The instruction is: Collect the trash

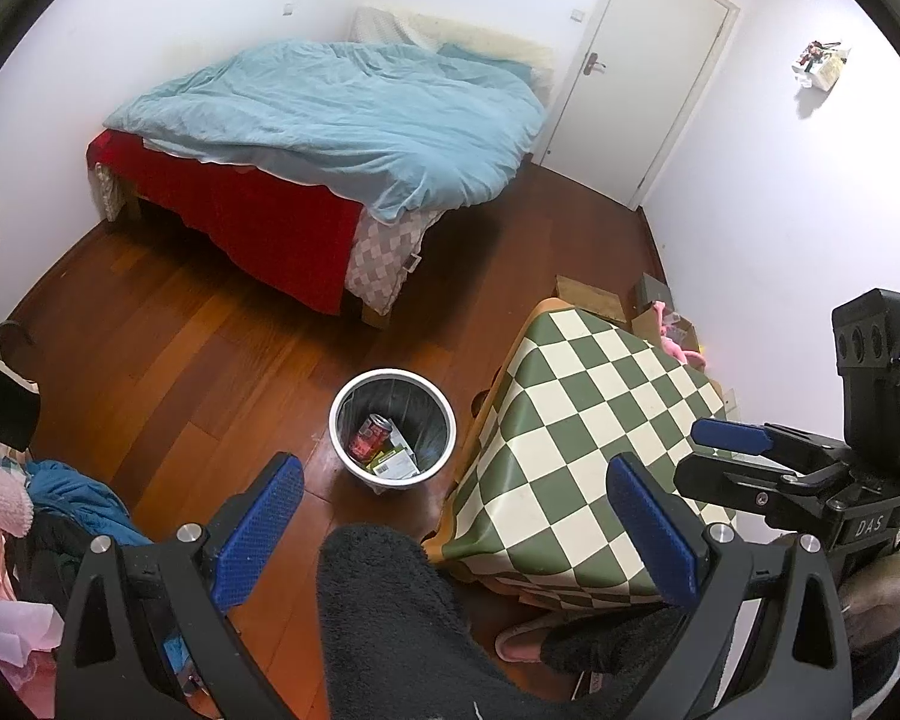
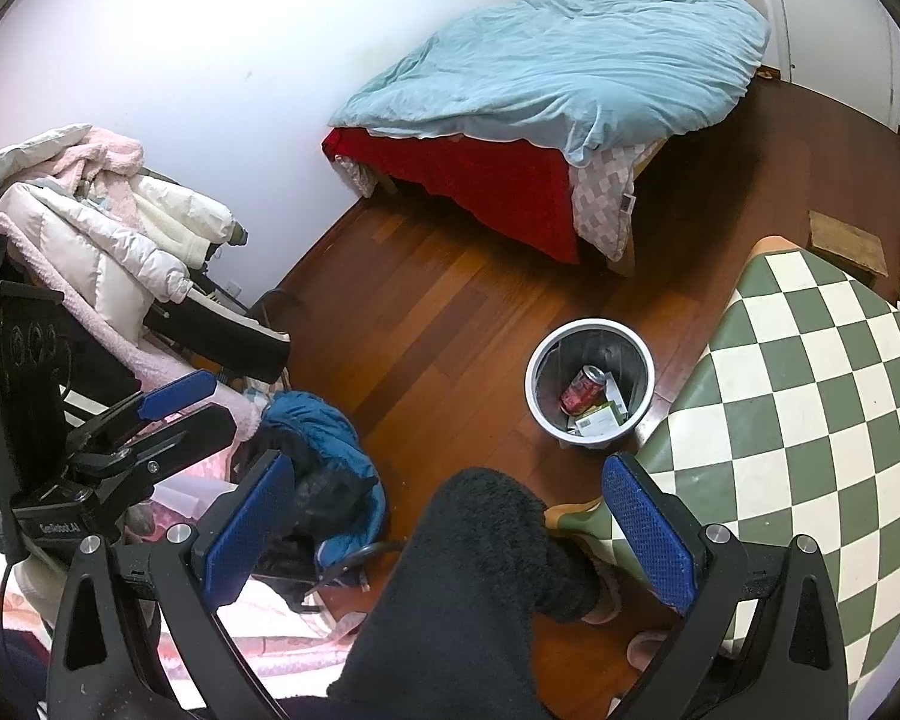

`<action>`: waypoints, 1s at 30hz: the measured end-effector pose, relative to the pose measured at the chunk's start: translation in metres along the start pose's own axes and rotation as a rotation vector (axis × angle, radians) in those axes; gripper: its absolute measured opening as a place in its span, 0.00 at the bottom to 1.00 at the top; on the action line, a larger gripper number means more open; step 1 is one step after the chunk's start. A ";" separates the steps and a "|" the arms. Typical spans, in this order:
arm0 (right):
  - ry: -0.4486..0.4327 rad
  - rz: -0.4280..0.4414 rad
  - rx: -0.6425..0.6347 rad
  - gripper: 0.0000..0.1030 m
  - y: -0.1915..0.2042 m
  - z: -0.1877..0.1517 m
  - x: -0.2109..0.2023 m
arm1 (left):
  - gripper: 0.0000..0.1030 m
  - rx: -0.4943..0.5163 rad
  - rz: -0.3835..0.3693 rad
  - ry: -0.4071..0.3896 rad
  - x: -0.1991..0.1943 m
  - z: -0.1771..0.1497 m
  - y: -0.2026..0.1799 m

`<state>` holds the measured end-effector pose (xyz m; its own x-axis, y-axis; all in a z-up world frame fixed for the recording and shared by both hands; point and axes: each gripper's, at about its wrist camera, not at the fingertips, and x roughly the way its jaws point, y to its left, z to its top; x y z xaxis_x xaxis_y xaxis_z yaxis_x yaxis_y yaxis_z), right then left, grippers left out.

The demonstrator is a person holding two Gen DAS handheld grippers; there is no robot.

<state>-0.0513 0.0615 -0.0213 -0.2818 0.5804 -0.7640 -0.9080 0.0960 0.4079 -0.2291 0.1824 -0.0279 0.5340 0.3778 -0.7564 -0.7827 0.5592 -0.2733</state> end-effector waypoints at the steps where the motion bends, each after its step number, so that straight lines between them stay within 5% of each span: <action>1: -0.001 -0.002 0.000 1.00 0.000 0.000 0.000 | 1.00 0.000 0.000 0.001 0.000 0.000 0.000; 30: 0.000 0.005 -0.010 1.00 0.002 0.003 0.001 | 1.00 0.004 -0.001 -0.002 -0.003 0.004 -0.002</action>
<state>-0.0527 0.0647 -0.0203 -0.2862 0.5812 -0.7618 -0.9097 0.0848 0.4065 -0.2283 0.1829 -0.0230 0.5357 0.3790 -0.7546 -0.7810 0.5623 -0.2720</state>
